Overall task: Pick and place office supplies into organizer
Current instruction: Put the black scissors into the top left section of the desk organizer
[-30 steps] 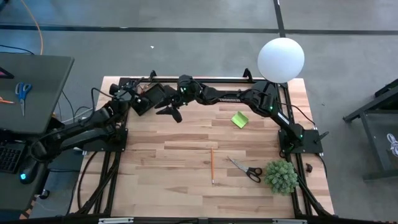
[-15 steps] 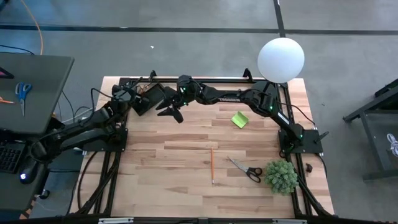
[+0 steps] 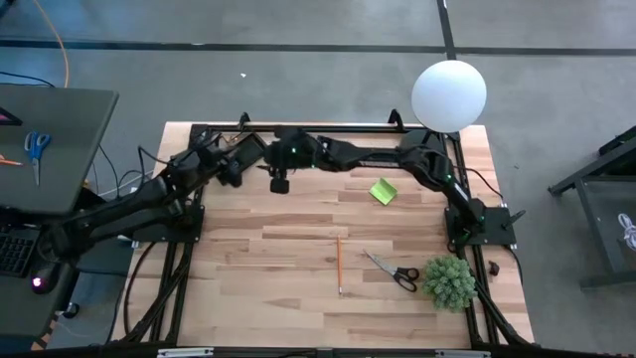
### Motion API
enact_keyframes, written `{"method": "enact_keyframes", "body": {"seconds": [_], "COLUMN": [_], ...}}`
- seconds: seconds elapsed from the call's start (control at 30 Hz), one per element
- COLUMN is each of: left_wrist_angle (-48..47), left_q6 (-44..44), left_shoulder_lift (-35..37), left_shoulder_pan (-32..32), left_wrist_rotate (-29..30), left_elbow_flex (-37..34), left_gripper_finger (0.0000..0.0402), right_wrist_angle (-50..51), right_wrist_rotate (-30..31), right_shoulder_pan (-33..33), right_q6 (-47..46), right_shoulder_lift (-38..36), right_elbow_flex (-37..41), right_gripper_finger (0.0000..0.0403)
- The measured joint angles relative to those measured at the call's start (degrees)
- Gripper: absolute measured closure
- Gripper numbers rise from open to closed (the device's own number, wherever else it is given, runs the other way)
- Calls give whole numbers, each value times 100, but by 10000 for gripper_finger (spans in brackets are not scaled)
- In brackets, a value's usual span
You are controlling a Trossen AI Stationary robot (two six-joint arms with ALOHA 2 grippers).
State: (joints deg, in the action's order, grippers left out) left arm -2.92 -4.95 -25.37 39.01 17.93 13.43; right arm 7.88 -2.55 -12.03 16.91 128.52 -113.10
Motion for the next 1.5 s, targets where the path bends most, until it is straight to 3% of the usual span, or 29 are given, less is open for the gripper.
{"method": "enact_keyframes", "body": {"seconds": [0.17,0.3,0.43,0.5,0.6,0.8,0.93,1.03,1.13,1.5], "left_wrist_angle": [66,80,176,406,651,731,992,1179,1404,2786], "left_q6": [2,-173,-270,-353,-546,-584,-574,-577,-581,246], "left_shoulder_lift": [395,537,538,517,403,77,-279,-581,-906,-2118], "left_shoulder_pan": [-572,-986,-1487,-1831,-2492,-3954,-4706,-5028,-5176,-5178], "left_wrist_rotate": [-663,-1076,-1128,-1064,-313,2251,3467,3903,3840,2300], "left_elbow_flex": [2,7,2,-7,-11,-15,-15,-17,-17,-20], "left_gripper_finger": [386,379,390,398,399,401,401,401,401,401], "right_wrist_angle": [995,2085,2535,2584,2460,1384,576,136,-5,267], "right_wrist_rotate": [1272,1408,1349,1637,2247,3270,3367,3369,3342,2499], "right_shoulder_pan": [365,437,547,718,1021,1741,2189,2431,2605,2857], "right_q6": [287,-142,-775,-1002,-1406,-2203,-2586,-2929,-3411,-4905], "right_shoulder_lift": [-384,-601,-846,-1011,-1357,-2311,-2844,-3095,-3150,-2838], "right_elbow_flex": [0,4,449,826,1527,3199,4200,4710,4968,5171], "right_gripper_finger": [263,263,263,263,263,263,263,263,263,263]}}
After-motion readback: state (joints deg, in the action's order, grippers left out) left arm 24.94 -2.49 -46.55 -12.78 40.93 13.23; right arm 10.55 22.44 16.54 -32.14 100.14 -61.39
